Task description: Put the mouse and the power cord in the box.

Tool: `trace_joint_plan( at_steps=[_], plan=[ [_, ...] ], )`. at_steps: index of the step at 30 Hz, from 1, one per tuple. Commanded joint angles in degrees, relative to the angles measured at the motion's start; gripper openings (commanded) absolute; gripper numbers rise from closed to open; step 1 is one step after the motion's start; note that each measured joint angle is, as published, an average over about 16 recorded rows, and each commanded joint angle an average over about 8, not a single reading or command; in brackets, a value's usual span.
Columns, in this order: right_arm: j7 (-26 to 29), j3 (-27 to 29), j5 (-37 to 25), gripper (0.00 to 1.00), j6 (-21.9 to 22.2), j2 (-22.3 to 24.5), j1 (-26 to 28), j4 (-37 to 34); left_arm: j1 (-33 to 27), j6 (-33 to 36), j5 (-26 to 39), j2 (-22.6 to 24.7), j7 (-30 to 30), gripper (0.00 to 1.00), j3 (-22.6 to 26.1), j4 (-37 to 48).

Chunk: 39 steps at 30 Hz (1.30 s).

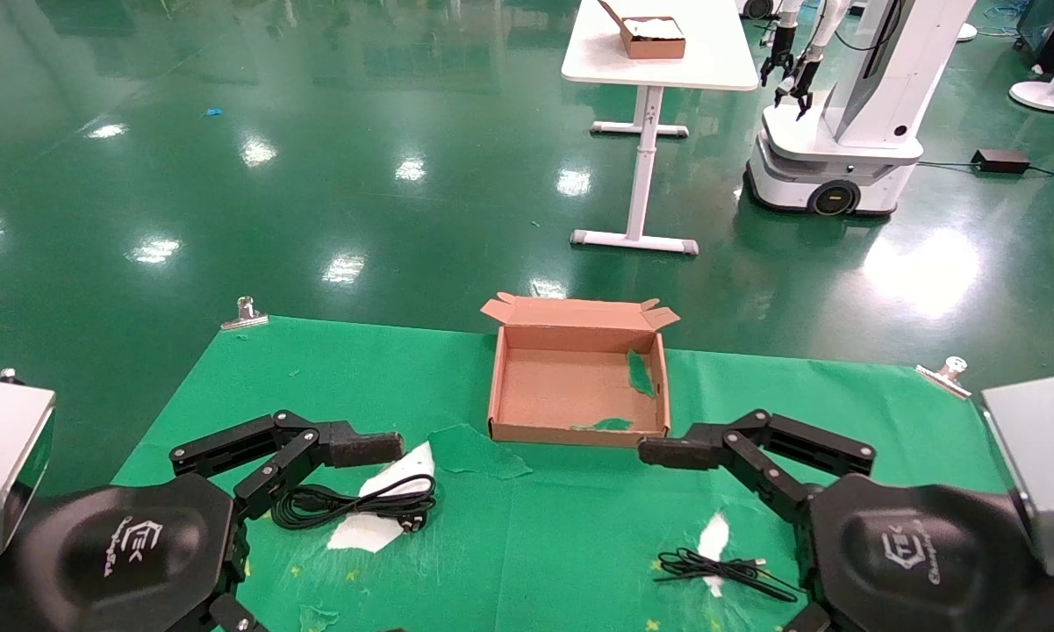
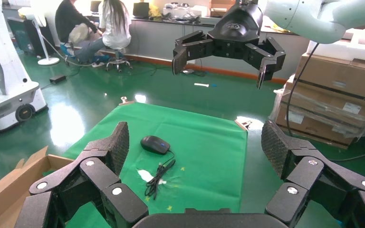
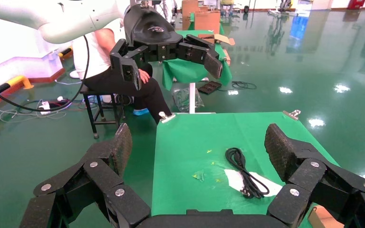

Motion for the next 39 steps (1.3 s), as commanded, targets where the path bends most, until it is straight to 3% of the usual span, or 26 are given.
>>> trace_joint_plan(
  at_steps=[1,39],
  plan=[
    [0.00,0.00,0.00,1.00,0.00,0.00,0.00,0.00,0.00,0.00,0.00,0.00,0.00,1.00,0.00,0.00],
    [0.00,0.00,0.00,1.00,0.00,0.00,0.00,0.00,0.00,0.00,0.00,0.00,0.00,1.00,0.00,0.00]
  ],
)
